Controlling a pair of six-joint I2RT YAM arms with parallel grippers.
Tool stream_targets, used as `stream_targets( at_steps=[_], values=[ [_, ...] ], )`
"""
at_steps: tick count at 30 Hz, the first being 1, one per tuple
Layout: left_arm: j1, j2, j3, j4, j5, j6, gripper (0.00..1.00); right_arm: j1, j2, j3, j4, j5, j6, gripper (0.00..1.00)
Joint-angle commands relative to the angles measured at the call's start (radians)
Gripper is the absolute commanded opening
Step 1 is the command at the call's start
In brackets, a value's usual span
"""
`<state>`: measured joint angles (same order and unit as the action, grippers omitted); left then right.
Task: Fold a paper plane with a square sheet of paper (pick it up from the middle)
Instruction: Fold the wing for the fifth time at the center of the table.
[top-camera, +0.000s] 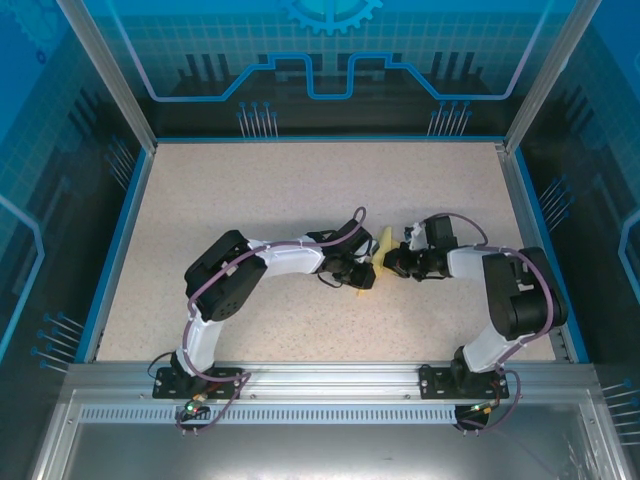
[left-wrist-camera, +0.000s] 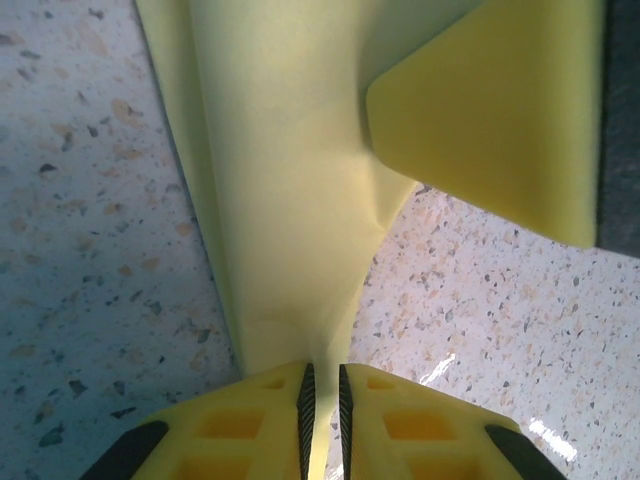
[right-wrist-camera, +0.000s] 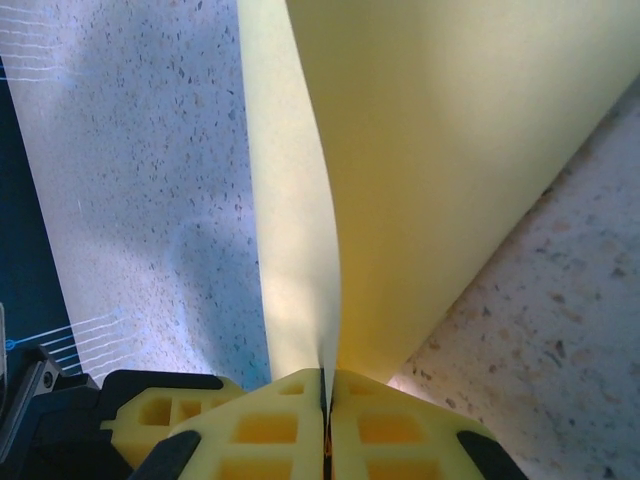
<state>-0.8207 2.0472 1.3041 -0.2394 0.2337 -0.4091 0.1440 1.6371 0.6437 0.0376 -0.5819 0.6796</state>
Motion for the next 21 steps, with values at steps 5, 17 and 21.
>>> stream_targets(
  at_steps=[5, 17, 21],
  values=[
    [0.014, 0.013, -0.041, -0.020, -0.015, 0.039, 0.18, -0.002, 0.055, 0.057, -0.048, 0.038, -0.062, 0.07],
    [0.026, 0.023, -0.063, -0.014, -0.024, 0.036, 0.18, 0.011, 0.018, 0.071, -0.137, 0.082, -0.100, 0.18],
    [0.032, 0.027, -0.073, -0.007, -0.021, 0.032, 0.17, 0.012, -0.060, 0.084, -0.261, 0.142, -0.140, 0.24]
  ],
)
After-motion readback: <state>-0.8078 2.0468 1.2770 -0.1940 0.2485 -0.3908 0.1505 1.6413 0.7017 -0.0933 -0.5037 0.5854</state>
